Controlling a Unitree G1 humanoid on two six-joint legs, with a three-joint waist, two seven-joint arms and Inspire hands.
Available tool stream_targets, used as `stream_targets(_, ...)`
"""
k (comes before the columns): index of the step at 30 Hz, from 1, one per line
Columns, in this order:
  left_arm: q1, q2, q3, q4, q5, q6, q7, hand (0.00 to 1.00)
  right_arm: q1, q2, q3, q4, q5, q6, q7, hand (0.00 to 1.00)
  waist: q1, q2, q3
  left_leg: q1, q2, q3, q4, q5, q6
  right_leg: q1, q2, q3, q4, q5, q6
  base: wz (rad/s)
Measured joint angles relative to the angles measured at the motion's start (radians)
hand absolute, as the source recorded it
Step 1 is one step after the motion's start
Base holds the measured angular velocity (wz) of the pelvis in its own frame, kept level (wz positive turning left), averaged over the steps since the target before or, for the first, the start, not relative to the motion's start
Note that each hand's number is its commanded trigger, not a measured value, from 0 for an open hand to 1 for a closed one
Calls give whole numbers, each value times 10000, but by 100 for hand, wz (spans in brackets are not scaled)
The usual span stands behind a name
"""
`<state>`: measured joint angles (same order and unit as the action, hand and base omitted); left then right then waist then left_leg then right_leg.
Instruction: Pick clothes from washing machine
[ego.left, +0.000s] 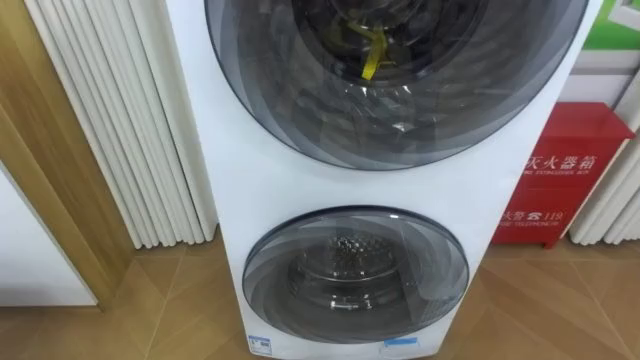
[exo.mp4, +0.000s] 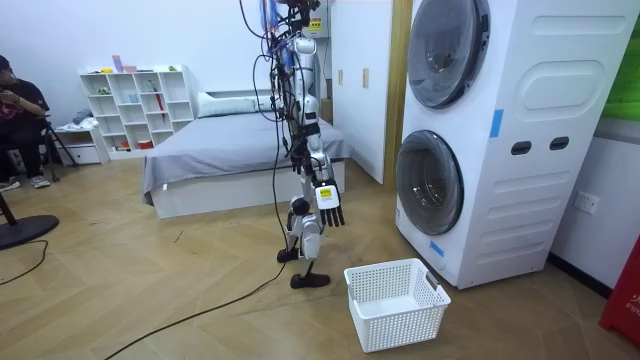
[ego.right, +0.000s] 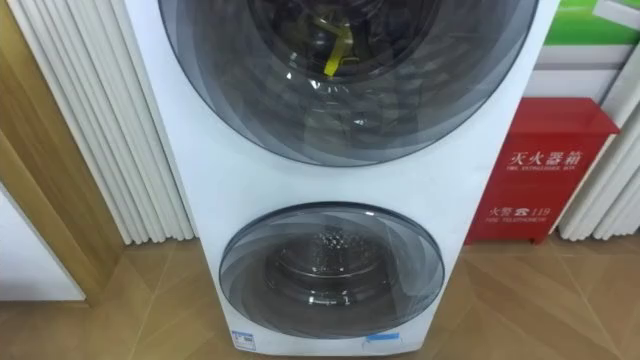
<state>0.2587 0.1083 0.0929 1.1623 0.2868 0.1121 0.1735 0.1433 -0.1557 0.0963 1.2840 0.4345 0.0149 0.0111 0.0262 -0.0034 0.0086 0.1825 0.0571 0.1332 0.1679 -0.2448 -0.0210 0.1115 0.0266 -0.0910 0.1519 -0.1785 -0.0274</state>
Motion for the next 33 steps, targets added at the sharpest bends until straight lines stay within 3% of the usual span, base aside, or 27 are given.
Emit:
stream_targets(21, -56, -74, -224, -9, -8, 132, -526, 0, -3, -31, -31, -2, 4, 7, 235, 0, -30, 14, -5, 48, -7, 6, -2, 0, 0, 55, -1, 69, -4, -2, 4, 0)
stream_targets(28, -115, -51, -163, -230, -4, 95, -505, 0, -91, -27, -505, -496, -318, 85, -549, 0, -45, 48, 23, 140, -9, -2, -3, 1, 0, 159, -12, 75, 72, -13, 7, 0)
stream_targets(33, -241, 220, -156, -293, -8, 79, -489, 0, -355, -94, -1267, -1996, -555, 102, -1415, 0, -180, -123, 31, 197, -34, -51, -13, 1, 1, 84, -58, 66, 201, -61, 29, 1)
